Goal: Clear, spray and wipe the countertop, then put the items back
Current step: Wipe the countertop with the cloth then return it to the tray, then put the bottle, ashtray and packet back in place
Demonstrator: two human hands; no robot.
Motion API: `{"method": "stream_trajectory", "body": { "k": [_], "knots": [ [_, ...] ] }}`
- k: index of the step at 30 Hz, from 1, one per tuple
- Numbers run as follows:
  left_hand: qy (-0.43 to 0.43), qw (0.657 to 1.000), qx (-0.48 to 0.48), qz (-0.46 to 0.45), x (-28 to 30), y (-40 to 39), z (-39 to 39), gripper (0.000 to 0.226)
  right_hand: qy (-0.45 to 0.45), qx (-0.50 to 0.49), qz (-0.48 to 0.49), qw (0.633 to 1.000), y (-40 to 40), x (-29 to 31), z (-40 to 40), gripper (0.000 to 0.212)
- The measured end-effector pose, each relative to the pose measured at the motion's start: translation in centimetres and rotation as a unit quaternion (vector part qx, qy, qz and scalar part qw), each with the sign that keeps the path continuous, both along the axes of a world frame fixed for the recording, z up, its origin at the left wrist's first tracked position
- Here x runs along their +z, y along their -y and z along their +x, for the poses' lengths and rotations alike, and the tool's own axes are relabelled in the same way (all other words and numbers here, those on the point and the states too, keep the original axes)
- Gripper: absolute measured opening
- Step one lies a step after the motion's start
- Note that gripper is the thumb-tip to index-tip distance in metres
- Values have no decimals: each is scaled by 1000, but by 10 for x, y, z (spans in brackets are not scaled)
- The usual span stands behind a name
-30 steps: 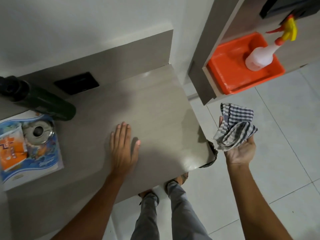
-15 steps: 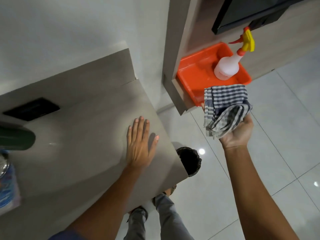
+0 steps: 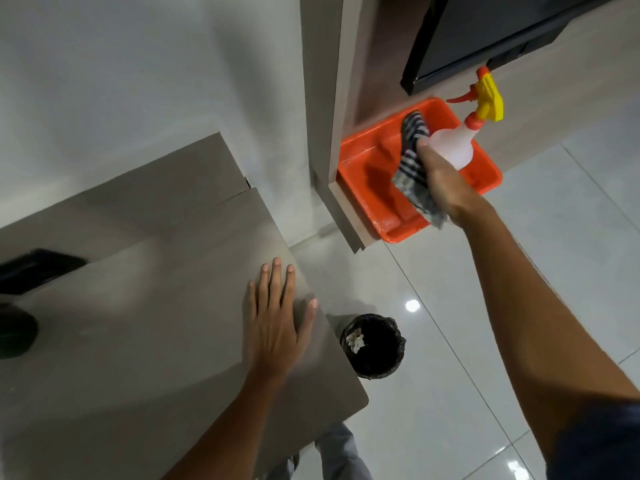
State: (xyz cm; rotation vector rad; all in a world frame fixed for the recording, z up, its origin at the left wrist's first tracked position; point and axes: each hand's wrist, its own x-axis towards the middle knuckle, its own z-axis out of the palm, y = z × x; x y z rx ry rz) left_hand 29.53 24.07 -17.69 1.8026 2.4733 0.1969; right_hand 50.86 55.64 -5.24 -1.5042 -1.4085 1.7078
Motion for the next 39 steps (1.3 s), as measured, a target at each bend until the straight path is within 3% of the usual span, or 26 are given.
{"method": "stream_trajectory", "body": {
  "k": [2,3,5,6,11,16,25,31,35,39],
  "knots": [
    [2,1000,-1,-1,1,-1,0,80,59,130,-12,990,-10,-22,-19,50],
    [5,1000,1,1,2,-1,1,80,135,210,17,968,-12,-33,-31,62],
    [6,1000,6,6,5,-1,2,78,352,349,135,858,-12,-65,-46,74],
    [5,1000,6,5,6,-1,3,77,404,369,157,822,-12,-76,-52,74],
    [-4,1000,11,-20,8,-3,3,79,430,368,210,797,-21,-103,-47,81],
    [5,1000,19,-24,5,-6,5,80,432,345,231,801,-19,-104,-49,77],
    [3,1000,3,-1,7,-2,3,79,357,207,224,883,22,-73,-40,76],
    [28,1000,-4,-4,11,0,1,77,301,138,252,909,74,-36,-41,65],
    [111,992,15,62,19,3,0,70,277,139,267,912,108,-12,-50,60],
    [88,991,17,96,27,32,-17,68,221,120,286,925,140,9,-64,56]
  ]
}}
